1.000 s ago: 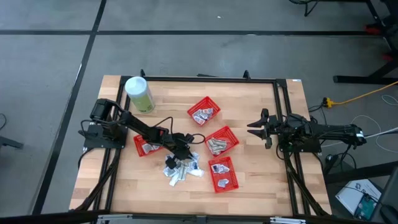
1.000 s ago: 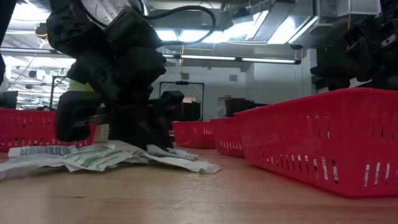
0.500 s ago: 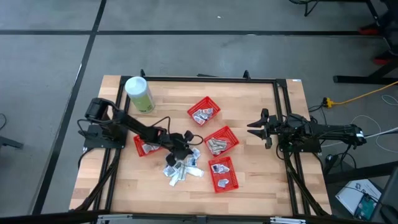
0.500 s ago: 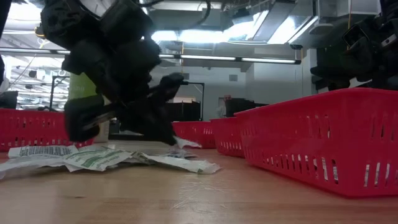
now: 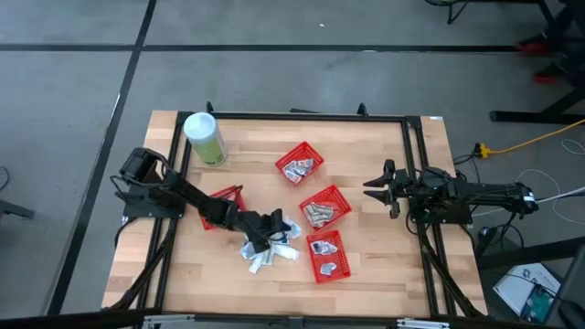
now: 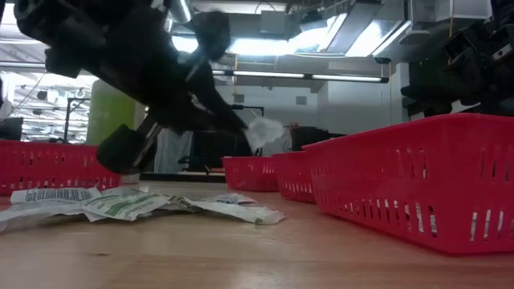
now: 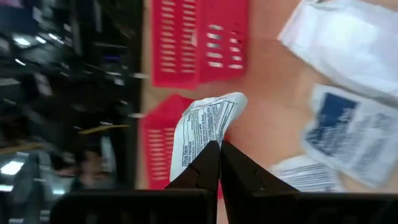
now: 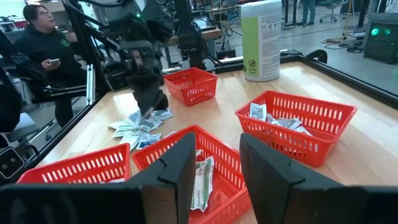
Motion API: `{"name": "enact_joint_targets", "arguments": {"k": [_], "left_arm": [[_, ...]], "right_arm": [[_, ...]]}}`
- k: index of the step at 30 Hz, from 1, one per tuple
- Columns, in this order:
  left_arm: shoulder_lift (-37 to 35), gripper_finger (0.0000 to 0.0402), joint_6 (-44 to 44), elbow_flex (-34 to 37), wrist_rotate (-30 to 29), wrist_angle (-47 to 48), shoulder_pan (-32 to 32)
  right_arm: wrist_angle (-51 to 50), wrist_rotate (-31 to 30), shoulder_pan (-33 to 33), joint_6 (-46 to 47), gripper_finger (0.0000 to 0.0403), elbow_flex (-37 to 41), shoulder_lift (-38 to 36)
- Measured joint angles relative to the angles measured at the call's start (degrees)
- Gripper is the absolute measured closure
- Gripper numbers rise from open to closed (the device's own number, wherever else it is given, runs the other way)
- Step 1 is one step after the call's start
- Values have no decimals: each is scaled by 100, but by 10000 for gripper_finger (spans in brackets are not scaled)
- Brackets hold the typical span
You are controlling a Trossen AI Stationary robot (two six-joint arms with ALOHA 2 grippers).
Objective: Pick & Place First Aid Supplies
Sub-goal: Put the blue alcohol pad into the red container
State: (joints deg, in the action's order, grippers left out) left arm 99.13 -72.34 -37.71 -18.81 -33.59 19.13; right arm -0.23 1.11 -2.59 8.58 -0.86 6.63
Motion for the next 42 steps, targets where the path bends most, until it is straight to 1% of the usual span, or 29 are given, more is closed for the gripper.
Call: {"name": "enact_joint_targets", "arguments": {"k": [5,8,13,16,18,20,23,26,32,37,42], "left_arm": [[0,400,-790,0,-411,-501,224],[0,398,-1112,-2,-472,-691,317],[-4,400,-1372,-4,-531,-907,433],[-4,398,-1383,-4,-503,-951,450],[-4,400,-1296,-4,-365,-955,446],[-4,400,-1064,-44,-203,-950,442],[-4,399,-460,-257,-32,-948,409],[-4,400,111,-542,403,-647,267],[-4,400,1111,-1165,1679,474,-109],[-4,399,1840,-1421,2476,665,-385],[113,400,2702,-1616,3406,680,-566]], "right_arm": [[0,0,0,0,276,0,-1],[0,0,0,0,276,0,-2],[0,0,0,0,276,0,-2],[0,1,0,0,276,0,-1],[0,0,0,0,276,0,-1],[0,2,0,0,276,0,-1],[0,0,-1,0,276,0,0],[0,1,0,0,276,0,0],[0,0,0,0,276,0,-2],[0,2,-2,0,276,0,-2],[0,0,0,0,276,0,-2]]}}
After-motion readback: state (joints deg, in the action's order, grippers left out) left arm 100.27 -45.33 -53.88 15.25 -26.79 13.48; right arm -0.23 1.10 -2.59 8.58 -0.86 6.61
